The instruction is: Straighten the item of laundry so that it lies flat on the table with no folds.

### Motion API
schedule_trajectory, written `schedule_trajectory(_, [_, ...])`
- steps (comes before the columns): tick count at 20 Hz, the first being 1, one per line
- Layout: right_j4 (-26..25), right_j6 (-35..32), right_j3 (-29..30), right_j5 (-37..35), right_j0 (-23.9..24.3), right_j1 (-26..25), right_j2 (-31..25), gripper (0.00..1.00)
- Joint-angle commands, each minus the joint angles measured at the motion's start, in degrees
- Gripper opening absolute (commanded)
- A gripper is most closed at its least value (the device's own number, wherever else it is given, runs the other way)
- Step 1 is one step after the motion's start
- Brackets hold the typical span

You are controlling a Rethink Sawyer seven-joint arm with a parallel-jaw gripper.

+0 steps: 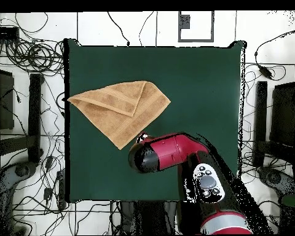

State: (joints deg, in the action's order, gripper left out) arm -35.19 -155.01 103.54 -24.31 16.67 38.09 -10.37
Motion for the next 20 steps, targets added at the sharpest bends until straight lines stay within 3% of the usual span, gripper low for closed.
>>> schedule_trajectory(1, [1.9, 4.7, 6.0, -4.2, 0.8, 1.1, -3.3, 0.0])
schedule_trajectory(11, [11.4, 15.9, 5.9, -23.6, 6.5, 12.4, -10.2, 0.0])
schedule_trajectory(20, [8.4, 13.8, 6.3, -20.2, 7.6, 10.3, -11.3, 0.0])
